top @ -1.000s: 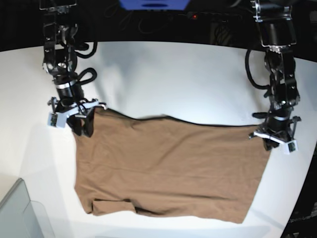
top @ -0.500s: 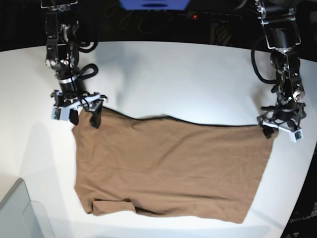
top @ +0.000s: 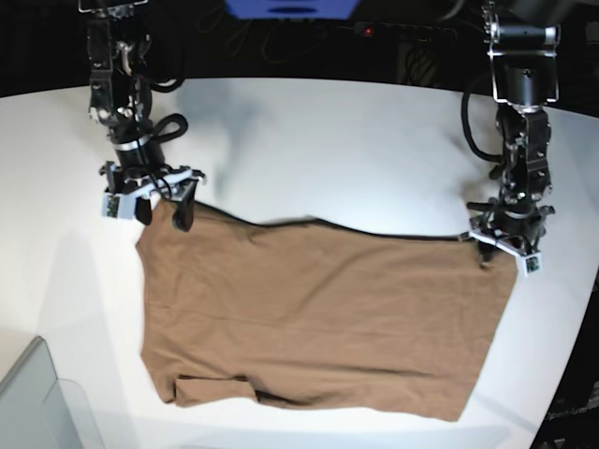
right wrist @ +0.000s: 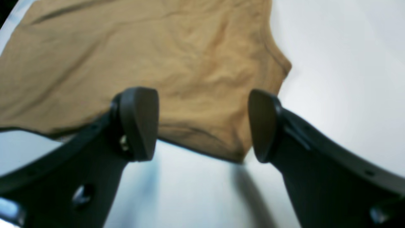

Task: Layout the t-shirt on the table in an organized manner, then fold the t-shirt properly

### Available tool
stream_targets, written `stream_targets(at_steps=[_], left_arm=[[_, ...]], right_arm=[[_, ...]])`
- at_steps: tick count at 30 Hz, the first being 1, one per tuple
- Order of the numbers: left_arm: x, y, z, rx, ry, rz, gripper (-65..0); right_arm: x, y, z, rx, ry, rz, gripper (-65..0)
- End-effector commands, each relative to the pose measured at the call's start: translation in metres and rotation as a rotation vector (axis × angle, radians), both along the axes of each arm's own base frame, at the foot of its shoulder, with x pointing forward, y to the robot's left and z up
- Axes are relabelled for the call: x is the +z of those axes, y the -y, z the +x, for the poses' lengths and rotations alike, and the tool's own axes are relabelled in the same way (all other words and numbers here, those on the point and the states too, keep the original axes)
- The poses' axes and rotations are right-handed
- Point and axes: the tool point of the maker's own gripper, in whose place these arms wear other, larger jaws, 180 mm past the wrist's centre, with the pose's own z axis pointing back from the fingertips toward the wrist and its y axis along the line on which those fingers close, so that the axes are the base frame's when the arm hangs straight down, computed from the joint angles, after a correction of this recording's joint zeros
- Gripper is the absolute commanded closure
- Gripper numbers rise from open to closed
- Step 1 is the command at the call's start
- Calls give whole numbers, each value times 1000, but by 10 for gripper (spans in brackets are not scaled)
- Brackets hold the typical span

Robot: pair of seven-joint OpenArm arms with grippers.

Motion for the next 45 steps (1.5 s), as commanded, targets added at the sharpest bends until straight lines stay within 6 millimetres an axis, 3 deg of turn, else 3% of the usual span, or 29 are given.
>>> stream_targets(at_steps=[1,4,8,17,20,24,25,26,28,31,34,38,42,45], left_arm=[[15,-2,12,-1,41,4,-248],[14,-1,12,0,42,-2,-135],[15,-3,11,5,44,-5,-15],[14,-2,9,3,38,-6,0],[24,-1,11,-7,64,1,0],[44,6,16,-31,118,14,0],[47,6,18,-34,126,15,0],[51,7,19,-37,136,17,0],[56,9,21,-40,151,20,0],[72,12,27,-52,191,25,0],[96,19,35,-71,254,33,0],[141,28,52,-95,365,46,0],[171,32,64,-100,437,52,0],[207,34,82,-105,516,57,0]], right_arm=[[1,-4,3,14,17,3,-449],[-20,-7,-1,21,-37,7,-449],[-32,-4,1,12,-64,7,-449],[-50,-9,12,-5,-106,34,-431],[-52,-9,12,-5,-110,34,-311],[-48,-6,14,-9,-100,31,-40],[-47,-5,15,-11,-97,30,0],[-45,-5,16,-10,-91,29,0],[-33,-6,20,-6,-59,28,0],[0,-10,27,8,29,26,0],[49,1,37,-12,156,11,0],[114,13,49,-40,326,-9,0],[165,30,62,-79,455,-31,0],[200,40,77,-100,544,-41,0]])
